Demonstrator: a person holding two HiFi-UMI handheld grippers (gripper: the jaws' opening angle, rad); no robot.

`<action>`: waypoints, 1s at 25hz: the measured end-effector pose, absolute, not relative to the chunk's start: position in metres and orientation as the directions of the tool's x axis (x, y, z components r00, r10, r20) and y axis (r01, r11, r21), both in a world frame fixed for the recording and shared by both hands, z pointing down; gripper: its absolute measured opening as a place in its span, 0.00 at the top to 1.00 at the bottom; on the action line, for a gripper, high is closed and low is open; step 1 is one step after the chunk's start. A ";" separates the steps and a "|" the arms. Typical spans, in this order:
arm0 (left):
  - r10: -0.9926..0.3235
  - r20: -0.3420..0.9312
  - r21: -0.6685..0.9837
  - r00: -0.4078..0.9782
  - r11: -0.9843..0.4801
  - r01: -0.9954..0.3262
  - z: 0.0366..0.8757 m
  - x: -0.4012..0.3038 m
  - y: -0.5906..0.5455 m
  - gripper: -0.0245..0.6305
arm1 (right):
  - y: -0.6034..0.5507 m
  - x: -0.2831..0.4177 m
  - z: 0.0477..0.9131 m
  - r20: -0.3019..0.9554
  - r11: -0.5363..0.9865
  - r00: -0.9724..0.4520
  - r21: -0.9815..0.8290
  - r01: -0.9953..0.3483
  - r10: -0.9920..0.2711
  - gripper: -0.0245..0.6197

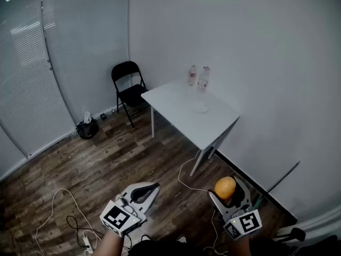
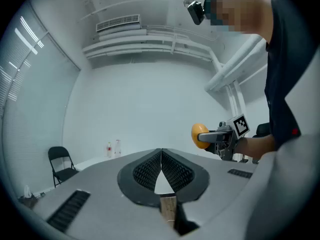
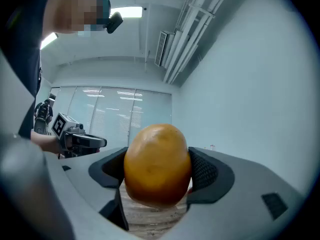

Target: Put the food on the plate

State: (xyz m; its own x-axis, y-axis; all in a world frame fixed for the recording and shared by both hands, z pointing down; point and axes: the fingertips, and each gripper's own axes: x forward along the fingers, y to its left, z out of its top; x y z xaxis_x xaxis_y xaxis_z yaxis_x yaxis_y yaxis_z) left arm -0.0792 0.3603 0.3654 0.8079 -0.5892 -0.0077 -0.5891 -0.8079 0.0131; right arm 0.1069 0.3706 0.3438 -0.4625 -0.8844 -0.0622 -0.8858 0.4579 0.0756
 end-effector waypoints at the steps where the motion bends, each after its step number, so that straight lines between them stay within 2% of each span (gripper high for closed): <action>1: -0.590 -0.010 0.015 0.808 -0.808 -0.589 0.365 -0.079 0.360 0.93 | 0.370 0.107 0.343 -0.064 0.457 -0.462 0.077 -0.886 -0.884 0.38; 10: -0.581 -0.013 0.029 0.814 -0.814 -0.580 0.367 -0.086 0.366 0.93 | 0.372 0.098 0.341 -0.073 0.459 -0.465 0.079 -0.885 -0.883 0.38; 25: -0.569 -0.031 0.071 0.822 -0.821 -0.566 0.379 -0.137 0.374 0.93 | 0.380 0.055 0.347 -0.051 0.423 -0.428 0.086 -0.902 -0.903 0.38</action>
